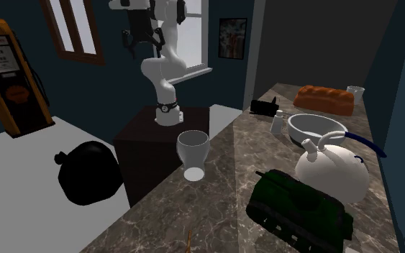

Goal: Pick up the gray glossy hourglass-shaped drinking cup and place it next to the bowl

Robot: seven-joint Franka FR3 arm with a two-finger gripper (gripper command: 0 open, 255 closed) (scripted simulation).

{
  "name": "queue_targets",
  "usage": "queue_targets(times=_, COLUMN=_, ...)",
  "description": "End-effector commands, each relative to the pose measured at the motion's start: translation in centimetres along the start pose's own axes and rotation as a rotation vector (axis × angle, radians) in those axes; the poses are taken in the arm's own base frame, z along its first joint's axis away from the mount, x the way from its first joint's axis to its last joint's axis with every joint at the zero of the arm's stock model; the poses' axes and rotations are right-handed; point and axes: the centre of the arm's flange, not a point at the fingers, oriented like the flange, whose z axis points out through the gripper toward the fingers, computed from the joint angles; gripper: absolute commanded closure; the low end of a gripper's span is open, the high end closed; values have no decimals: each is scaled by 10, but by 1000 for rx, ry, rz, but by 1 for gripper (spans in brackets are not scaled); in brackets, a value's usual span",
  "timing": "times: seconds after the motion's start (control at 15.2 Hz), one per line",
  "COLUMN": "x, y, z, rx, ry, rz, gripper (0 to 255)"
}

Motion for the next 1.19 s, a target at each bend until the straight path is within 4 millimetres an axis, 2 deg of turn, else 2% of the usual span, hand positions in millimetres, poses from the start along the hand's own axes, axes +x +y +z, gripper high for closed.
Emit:
queue_targets(times=0.0, x=0, y=0, z=0, rx=0, ry=0, rz=0, gripper=0)
queue_targets(times=1.12, x=165, y=-109, z=102, rx=51, ry=-20, rz=34, gripper=0)
